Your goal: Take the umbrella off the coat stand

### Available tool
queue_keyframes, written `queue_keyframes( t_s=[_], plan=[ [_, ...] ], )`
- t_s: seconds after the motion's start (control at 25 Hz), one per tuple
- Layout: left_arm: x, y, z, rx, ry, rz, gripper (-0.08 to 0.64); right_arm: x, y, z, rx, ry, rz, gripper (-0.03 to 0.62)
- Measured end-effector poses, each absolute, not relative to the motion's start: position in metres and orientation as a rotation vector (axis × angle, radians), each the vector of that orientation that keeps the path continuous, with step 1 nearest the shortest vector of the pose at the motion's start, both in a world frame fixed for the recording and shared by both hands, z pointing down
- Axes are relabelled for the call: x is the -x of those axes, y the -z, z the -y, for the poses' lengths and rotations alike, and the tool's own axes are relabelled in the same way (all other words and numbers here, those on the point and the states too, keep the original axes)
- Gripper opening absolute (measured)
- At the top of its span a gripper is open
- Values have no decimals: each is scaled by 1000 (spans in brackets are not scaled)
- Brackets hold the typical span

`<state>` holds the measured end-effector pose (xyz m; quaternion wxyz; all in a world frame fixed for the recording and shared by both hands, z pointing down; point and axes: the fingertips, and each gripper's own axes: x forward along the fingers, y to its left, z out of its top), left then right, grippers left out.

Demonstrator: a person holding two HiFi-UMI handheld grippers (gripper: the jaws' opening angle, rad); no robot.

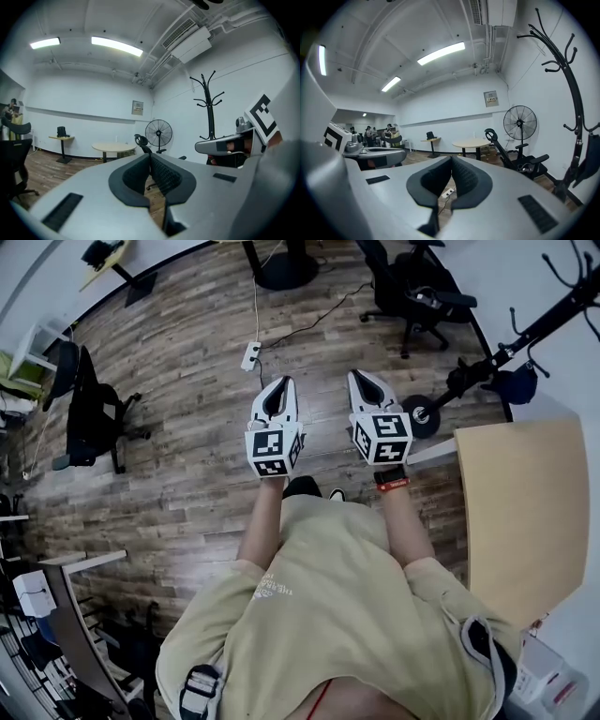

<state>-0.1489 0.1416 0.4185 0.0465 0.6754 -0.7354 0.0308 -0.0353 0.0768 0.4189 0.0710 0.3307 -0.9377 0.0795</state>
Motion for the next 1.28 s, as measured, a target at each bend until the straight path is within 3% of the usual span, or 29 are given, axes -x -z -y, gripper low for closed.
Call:
queue_keyframes(
  t_s=[0.16,0.48,1.28],
  plan=[
    [144,-434,-134,-2036,-260,2253,26,32,-427,-65,-1022,-239,2804,8],
    [172,-440,-81,-2042,-205,2280,26,51,-446,-16,-1081,-243,2773,0],
    [243,-406,192,-2373,-111,1980,26,117,-415,226,-1402,-249,2700,2]
  ],
)
